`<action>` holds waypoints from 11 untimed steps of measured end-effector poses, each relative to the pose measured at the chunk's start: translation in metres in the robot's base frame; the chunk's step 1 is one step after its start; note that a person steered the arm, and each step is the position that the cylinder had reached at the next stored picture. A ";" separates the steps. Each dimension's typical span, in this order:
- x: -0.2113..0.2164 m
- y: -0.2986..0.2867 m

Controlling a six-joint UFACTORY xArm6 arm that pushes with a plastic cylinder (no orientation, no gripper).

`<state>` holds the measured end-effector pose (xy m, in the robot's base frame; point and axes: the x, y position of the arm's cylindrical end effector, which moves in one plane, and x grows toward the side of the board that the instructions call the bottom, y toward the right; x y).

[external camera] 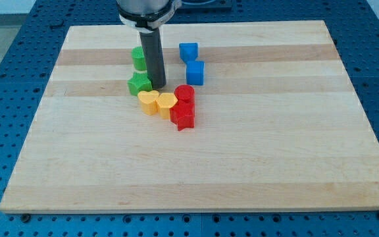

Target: Point at the green circle

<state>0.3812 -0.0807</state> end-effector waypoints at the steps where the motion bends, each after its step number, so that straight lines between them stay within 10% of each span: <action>1: 0.005 -0.003; 5: -0.030 0.026; 11: -0.104 -0.083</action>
